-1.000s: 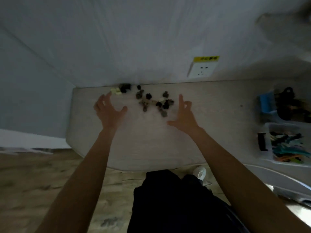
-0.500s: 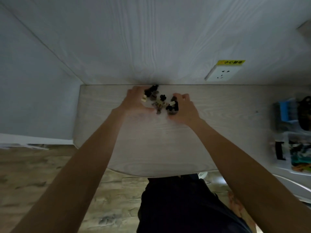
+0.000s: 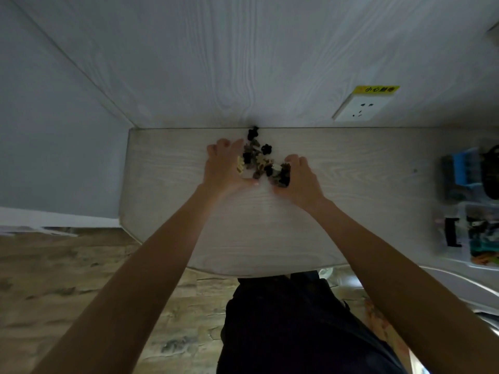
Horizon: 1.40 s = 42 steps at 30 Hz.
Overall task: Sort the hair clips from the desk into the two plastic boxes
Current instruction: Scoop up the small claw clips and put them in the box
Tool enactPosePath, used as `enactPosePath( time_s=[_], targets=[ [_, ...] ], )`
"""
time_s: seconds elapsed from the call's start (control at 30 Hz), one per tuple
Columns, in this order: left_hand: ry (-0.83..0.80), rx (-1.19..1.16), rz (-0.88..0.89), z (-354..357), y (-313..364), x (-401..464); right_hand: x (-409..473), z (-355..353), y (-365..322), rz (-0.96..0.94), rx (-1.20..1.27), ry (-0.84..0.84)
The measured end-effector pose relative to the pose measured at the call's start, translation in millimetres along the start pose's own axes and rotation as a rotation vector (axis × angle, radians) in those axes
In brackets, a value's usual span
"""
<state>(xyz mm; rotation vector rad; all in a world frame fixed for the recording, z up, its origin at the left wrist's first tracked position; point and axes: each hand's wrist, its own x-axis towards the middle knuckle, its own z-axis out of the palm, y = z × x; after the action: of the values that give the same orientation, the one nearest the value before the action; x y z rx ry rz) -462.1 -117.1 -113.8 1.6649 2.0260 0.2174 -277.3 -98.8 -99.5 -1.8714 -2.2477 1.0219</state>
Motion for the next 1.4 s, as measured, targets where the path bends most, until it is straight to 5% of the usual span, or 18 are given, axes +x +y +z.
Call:
enactPosePath(
  time_s=[0.17, 0.57, 0.9, 1.4],
  targets=[
    [-0.115, -0.031, 0.081, 9.4, 11.9, -6.0, -6.6, 6.5, -6.4, 0.032, -0.014, 0.025],
    [0.070, -0.232, 0.109, 20.8, 8.5, -38.9, -30.4, 28.8, -1.3, -0.127, 0.044, 0.106],
    [0.012, -0.321, 0.055, 20.8, 18.6, -48.2, -29.1, 32.0, -6.5, -0.100, 0.053, 0.088],
    [0.140, -0.708, -0.101, 36.2, 44.5, -71.1, -44.4, 13.0, 5.9, 0.101, 0.792, 0.057]
  ],
)
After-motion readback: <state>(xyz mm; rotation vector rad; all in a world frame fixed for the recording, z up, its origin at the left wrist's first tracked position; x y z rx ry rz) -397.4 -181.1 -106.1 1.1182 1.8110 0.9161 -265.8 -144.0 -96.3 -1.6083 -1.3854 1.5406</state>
